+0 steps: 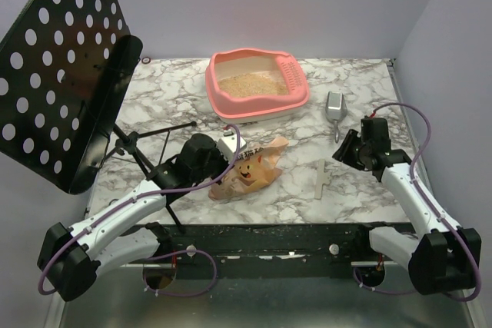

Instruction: Fill the litter box with clean litter

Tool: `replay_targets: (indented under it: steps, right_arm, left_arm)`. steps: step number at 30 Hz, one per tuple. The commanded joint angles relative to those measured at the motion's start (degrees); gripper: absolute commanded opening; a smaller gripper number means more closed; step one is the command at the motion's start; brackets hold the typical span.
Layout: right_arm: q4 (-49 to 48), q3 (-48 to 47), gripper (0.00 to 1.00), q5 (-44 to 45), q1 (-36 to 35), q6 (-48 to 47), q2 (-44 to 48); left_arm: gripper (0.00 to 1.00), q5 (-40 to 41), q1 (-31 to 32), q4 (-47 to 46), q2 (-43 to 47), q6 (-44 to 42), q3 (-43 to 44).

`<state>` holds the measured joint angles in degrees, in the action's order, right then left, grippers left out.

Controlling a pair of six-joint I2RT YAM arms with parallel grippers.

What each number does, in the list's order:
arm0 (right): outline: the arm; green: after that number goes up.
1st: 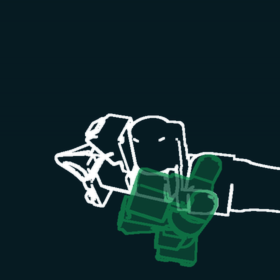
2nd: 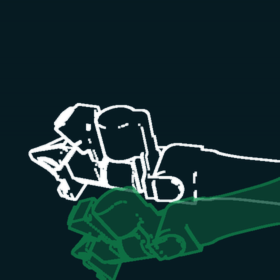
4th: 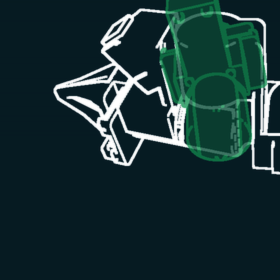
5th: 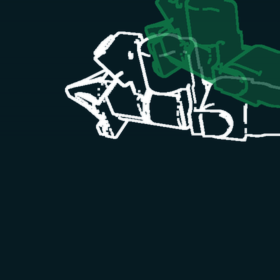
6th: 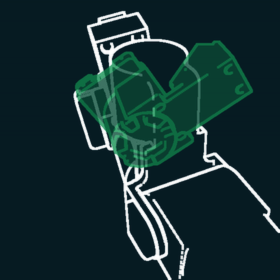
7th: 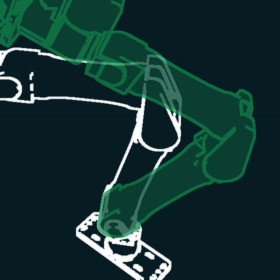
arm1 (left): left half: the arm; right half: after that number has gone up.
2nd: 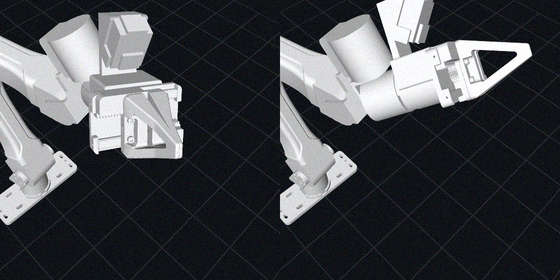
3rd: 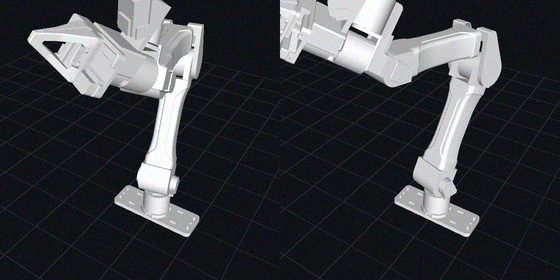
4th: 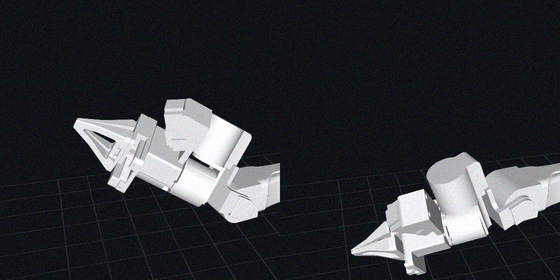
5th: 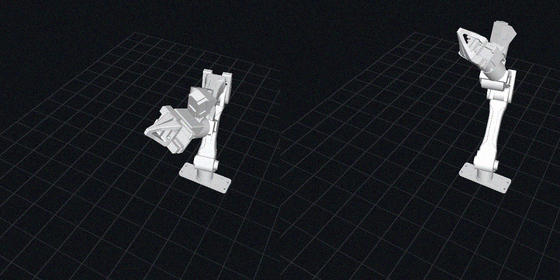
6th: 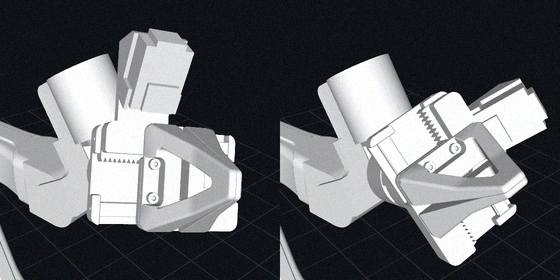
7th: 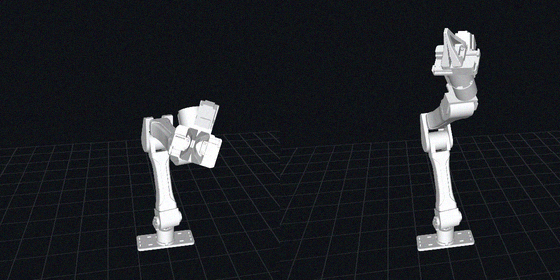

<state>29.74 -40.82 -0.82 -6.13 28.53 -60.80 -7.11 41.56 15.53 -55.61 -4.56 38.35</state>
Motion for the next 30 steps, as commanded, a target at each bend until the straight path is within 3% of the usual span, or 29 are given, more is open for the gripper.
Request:
replay_targets:
  steps: [1,20,24,30]
  right_arm:
    - [1.82,3.28,0.48,-3.75,0.33,6.09,-0.46]
    - [-7.93,10.41,0.44,-7.62,0.33,8.03,-6.97]
    - [-9.60,10.94,0.37,-9.28,0.33,8.12,-8.19]
    - [-11.02,11.73,0.19,-10.69,0.33,7.85,-9.60]
  left_arm:
    - [0.00,3.42,-0.69,-1.56,1.83,0.25,0.76]
    - [0.00,3.34,-0.60,-1.73,-0.02,0.16,1.03]
    - [0.00,2.46,-0.60,-1.99,-0.28,0.08,0.94]
    - [0.00,1.31,-0.69,-2.34,-0.64,-0.01,0.94]
